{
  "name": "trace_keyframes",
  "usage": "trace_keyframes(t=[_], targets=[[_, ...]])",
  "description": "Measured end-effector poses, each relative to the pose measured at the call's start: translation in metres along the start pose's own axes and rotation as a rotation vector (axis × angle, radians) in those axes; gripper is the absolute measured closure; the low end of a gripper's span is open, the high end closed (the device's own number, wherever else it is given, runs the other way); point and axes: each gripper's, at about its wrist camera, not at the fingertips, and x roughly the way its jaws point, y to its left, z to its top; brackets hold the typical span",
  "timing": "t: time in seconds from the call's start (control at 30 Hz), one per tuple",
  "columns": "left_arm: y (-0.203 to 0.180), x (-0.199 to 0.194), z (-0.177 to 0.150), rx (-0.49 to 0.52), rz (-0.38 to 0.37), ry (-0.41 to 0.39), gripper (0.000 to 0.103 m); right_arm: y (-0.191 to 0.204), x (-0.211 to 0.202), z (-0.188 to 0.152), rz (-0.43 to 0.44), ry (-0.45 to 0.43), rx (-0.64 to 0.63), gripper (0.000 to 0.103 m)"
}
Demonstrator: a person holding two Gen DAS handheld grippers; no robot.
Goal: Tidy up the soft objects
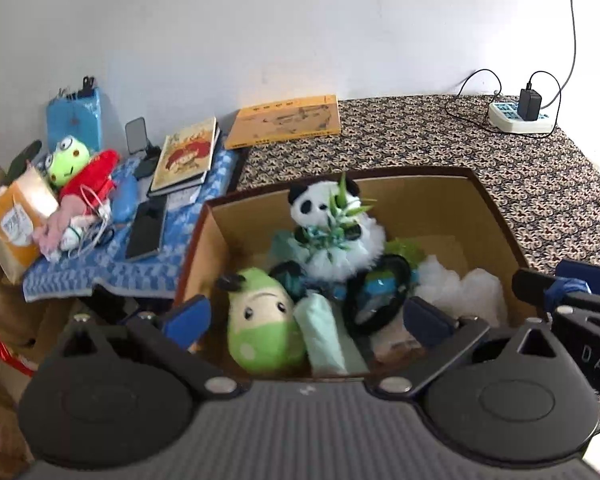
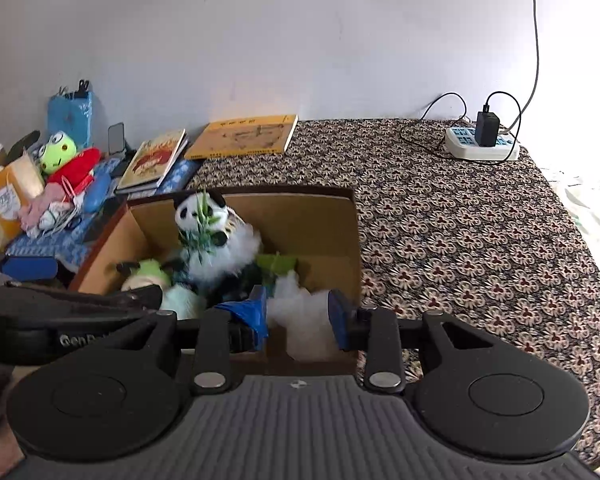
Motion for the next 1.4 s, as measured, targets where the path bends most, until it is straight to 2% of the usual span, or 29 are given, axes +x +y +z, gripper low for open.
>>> trace_keyframes(t=[0.1, 0.43, 0.6, 0.93, 1.1, 1.2, 1.4], targets=[[0.009, 0.007, 0.004, 0.017, 0.008, -0.002, 0.0, 0.01, 0.005, 0.003, -0.009, -0.006, 0.028, 0.086], [0.036, 0.034, 0.006, 0.033, -0.035, 0.046, 0.001, 0.031, 0.019, -0.006, -0.072, 0.005, 0.119, 0.085], [0.044, 0.046, 0.003, 0.027, -0.063, 0.08, 0.001, 0.039, 0.029, -0.013, -0.099, 0.033, 0.137, 0.084], [0.052, 0.056, -0.004, -0.013, -0.082, 0.102, 0.001, 0.04, 0.041, -0.016, -0.157, 0.035, 0.172, 0.084], [0.047, 0.06, -0.004, -0.021, -0.083, 0.109, 0.001, 0.038, 0.041, -0.014, -0.189, 0.029, 0.146, 0.084], [0.036, 0.056, 0.0, 0.012, -0.091, 0.081, 0.001, 0.028, 0.036, -0.013, -0.212, 0.0, 0.167, 0.084], [-0.001, 0.046, 0.011, 0.092, -0.166, 0.041, 0.001, -0.006, 0.021, -0.018, -0.301, -0.011, 0.263, 0.083]])
